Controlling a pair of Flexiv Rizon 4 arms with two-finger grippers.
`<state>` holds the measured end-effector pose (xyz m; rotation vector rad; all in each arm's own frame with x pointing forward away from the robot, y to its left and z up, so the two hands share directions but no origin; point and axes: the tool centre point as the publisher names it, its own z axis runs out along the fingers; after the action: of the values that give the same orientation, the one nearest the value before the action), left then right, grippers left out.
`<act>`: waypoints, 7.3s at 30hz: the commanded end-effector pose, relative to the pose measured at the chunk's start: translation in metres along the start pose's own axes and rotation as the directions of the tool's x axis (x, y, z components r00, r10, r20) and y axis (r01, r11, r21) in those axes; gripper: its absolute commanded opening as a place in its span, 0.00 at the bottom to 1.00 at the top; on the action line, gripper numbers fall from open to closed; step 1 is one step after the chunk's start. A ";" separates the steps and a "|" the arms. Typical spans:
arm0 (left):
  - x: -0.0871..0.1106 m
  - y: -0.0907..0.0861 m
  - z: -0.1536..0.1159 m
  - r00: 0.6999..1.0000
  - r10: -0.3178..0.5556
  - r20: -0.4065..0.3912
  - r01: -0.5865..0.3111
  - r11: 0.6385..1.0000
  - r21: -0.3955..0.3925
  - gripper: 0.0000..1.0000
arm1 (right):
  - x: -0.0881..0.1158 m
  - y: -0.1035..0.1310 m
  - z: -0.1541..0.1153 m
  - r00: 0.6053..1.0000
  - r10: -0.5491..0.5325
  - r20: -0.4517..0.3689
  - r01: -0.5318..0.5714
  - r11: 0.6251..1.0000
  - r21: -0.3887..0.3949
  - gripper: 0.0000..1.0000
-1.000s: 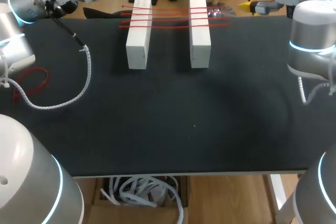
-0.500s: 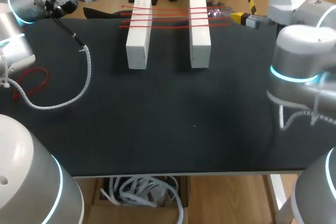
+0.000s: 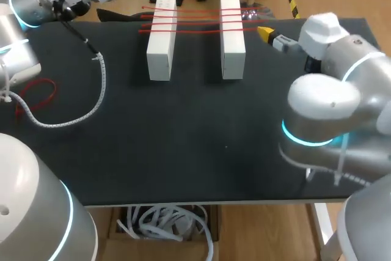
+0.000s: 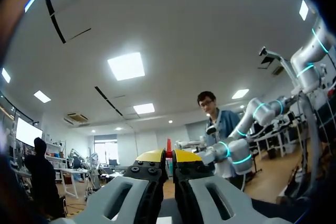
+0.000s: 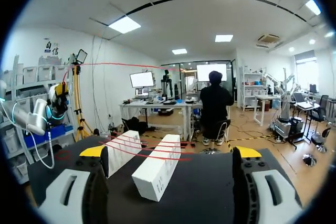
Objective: Grab the tape and strap the tape.
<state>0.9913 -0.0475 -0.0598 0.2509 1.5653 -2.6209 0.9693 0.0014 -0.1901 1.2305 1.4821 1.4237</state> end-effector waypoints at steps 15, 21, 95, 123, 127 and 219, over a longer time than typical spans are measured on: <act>0.001 -0.001 0.000 1.000 0.000 0.001 0.000 1.000 -0.002 0.00 | 0.031 -0.040 -0.023 0.835 0.549 0.042 -0.502 0.791 -0.349 1.00; 0.001 -0.001 0.000 1.000 0.000 0.001 0.000 1.000 -0.002 0.00 | 0.039 -0.051 -0.024 0.699 0.715 -0.017 -0.680 0.656 -0.327 1.00; 0.001 -0.001 0.000 1.000 0.000 0.001 0.000 1.000 -0.002 0.00 | 0.031 0.088 -0.006 0.103 0.971 -0.214 -0.957 0.037 -0.289 1.00; 0.001 -0.001 0.000 1.000 0.000 0.001 0.000 1.000 -0.002 0.00 | 0.041 0.105 0.014 -0.043 0.949 -0.311 -0.963 -0.122 -0.239 0.35; 0.001 -0.001 0.000 1.000 0.000 0.001 0.000 1.000 -0.002 0.00 | 0.040 0.108 0.012 -0.050 0.946 -0.321 -0.962 -0.133 -0.240 0.31; 0.001 -0.001 0.000 1.000 0.000 0.001 0.000 1.000 -0.002 0.00 | 0.051 0.112 0.012 -0.103 0.937 -0.333 -0.965 -0.176 -0.195 0.00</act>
<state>0.9913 -0.0475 -0.0597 0.2509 1.5654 -2.6208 0.9835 0.0460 -0.0784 2.1628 -0.2697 2.5491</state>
